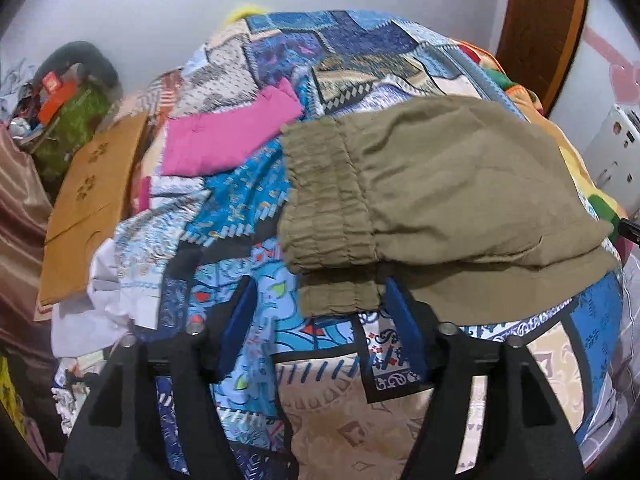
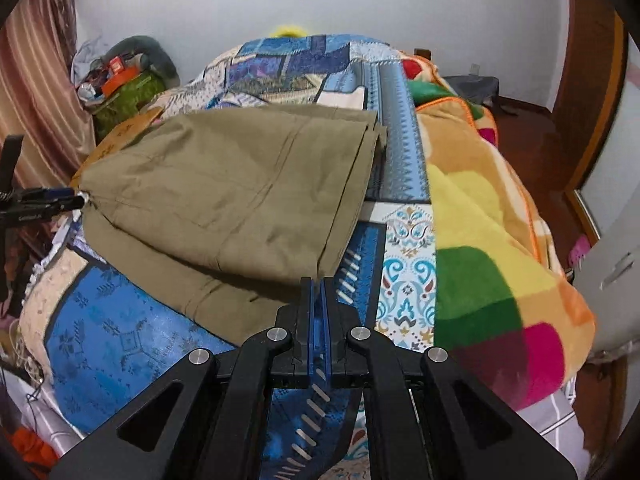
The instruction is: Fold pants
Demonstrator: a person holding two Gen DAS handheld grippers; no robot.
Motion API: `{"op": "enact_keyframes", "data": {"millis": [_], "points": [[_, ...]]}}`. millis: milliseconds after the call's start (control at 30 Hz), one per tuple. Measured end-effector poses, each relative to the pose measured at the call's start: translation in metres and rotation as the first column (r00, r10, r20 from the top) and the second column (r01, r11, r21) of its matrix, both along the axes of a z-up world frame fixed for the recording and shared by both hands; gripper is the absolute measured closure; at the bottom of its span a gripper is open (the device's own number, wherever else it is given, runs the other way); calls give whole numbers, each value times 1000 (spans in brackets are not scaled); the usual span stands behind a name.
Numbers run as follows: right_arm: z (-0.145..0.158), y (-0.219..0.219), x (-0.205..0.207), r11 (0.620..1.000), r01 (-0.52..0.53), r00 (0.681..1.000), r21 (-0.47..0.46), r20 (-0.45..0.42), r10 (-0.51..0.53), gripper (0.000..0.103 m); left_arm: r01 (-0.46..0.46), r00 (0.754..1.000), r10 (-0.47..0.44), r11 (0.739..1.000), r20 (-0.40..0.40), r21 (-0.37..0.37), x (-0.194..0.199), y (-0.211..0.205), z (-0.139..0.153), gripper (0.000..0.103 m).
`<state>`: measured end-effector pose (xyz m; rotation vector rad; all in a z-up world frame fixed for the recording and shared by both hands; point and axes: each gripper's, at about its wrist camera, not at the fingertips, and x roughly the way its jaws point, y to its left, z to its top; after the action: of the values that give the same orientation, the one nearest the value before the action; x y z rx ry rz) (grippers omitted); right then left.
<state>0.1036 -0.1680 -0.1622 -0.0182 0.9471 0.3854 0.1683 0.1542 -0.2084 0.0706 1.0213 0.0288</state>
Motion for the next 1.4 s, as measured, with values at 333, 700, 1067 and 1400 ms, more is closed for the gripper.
{"op": "enact_keyframes", "data": {"millis": [333, 700, 1067, 1400], "points": [[27, 36, -11, 992, -126, 988, -16, 86, 127, 62, 27, 991, -31, 999, 134, 37, -2, -35, 49, 4], [-3, 98, -1, 939, -333, 942, -85, 11, 335, 62, 227, 971, -233, 968, 46, 111, 6, -104, 19, 4], [-12, 106, 8, 936, -352, 936, -19, 8, 352, 85, 295, 955, -293, 938, -40, 181, 18, -125, -13, 4], [13, 93, 9, 952, -302, 951, 54, 87, 297, 96, 323, 941, -338, 913, 16, 250, 23, -133, -4, 43]]}}
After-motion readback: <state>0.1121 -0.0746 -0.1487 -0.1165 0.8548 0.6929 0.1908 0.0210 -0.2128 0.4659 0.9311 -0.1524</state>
